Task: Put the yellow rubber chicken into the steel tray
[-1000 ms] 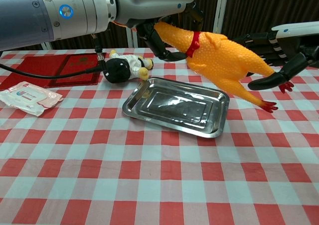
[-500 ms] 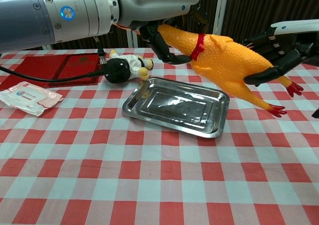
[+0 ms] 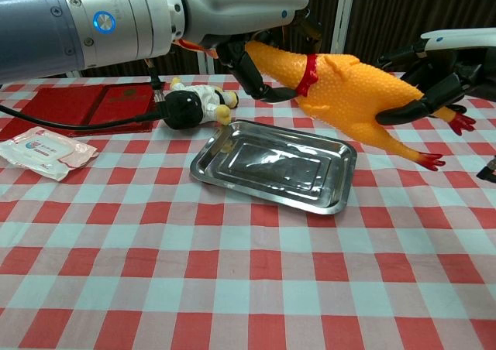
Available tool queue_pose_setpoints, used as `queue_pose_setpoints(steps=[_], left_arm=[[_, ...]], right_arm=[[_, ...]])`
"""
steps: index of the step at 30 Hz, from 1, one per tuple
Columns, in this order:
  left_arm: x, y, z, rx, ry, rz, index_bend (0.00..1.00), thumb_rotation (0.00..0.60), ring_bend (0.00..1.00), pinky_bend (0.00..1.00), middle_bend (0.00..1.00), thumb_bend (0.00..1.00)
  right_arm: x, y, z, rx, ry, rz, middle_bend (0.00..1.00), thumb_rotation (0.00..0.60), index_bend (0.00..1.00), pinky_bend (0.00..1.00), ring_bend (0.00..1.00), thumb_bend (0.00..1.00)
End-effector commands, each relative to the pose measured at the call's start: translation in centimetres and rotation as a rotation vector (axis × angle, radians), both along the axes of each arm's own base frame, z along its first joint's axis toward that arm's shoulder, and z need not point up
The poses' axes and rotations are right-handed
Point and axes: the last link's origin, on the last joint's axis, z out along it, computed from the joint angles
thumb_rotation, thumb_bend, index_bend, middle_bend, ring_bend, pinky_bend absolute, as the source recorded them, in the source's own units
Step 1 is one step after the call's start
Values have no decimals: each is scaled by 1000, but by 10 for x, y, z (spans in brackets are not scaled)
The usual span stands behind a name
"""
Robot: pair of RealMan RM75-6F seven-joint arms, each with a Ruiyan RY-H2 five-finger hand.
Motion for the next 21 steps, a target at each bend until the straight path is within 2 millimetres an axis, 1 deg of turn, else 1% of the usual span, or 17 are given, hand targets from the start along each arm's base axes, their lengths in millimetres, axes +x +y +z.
queue_pose_setpoints(steps=[1, 3, 4, 5, 6, 7, 8, 10, 11, 12, 14, 15, 16, 17, 21], left_arm=[[0, 0, 0, -1, 0, 1, 639, 600, 645, 694, 736, 749], [-1, 0, 1, 0, 1, 3, 639, 600, 645, 694, 735, 750], [-1, 0, 1, 1, 1, 3, 639, 600, 645, 694, 735, 750], [-2, 0, 1, 2, 1, 4, 638, 600, 645, 694, 735, 750], [-2, 1, 2, 3, 0, 6, 638, 600, 645, 694, 734, 750], [-2, 1, 2, 3, -1, 6, 637, 600, 645, 693, 734, 750], [-3, 1, 2, 4, -2, 7, 637, 600, 645, 693, 734, 750], [-3, 2, 3, 4, -4, 9, 636, 600, 645, 693, 733, 750], [-3, 2, 3, 5, -5, 10, 636, 600, 645, 693, 733, 750], [-3, 2, 3, 5, -5, 10, 636, 600, 645, 693, 733, 750], [-4, 2, 3, 7, -6, 10, 636, 600, 645, 693, 732, 750], [-4, 3, 3, 8, -7, 9, 636, 600, 645, 693, 732, 750], [-5, 3, 4, 9, -8, 9, 636, 600, 645, 693, 732, 750], [-5, 3, 4, 9, -9, 10, 636, 600, 645, 693, 732, 750], [-6, 3, 5, 8, -19, 10, 636, 600, 646, 693, 733, 750]], right_arm=[[0, 0, 1, -4, 0, -2, 925, 600, 1000, 952, 1000, 924], [0, 1, 2, -4, -1, -1, 925, 600, 1000, 945, 993, 924], [0, 2, 2, -1, 4, 4, 919, 600, 1000, 919, 959, 924], [-1, 4, 2, 5, 10, 10, 887, 600, 979, 857, 889, 917], [-1, 5, 3, 12, 13, 15, 824, 600, 918, 762, 789, 874], [-2, 6, 4, 16, 16, 21, 773, 600, 855, 698, 725, 820], [-2, 6, 4, 17, 20, 25, 687, 600, 723, 599, 637, 701], [-3, 7, 5, 31, 27, 36, 559, 600, 517, 462, 517, 500], [-4, 8, 5, 38, 29, 39, 507, 600, 440, 415, 471, 434], [-4, 8, 6, 40, 34, 44, 423, 600, 332, 345, 392, 350], [-7, 10, 6, 51, 54, 62, 212, 600, 90, 190, 199, 176], [-7, 10, 7, 56, 61, 68, 148, 600, 33, 147, 140, 134], [-8, 10, 8, 59, 63, 72, 95, 600, 4, 112, 92, 103], [-8, 10, 9, 61, 61, 73, 59, 600, 0, 91, 60, 89], [-11, 11, 14, 54, 62, 82, 10, 600, 0, 67, 13, 84]])
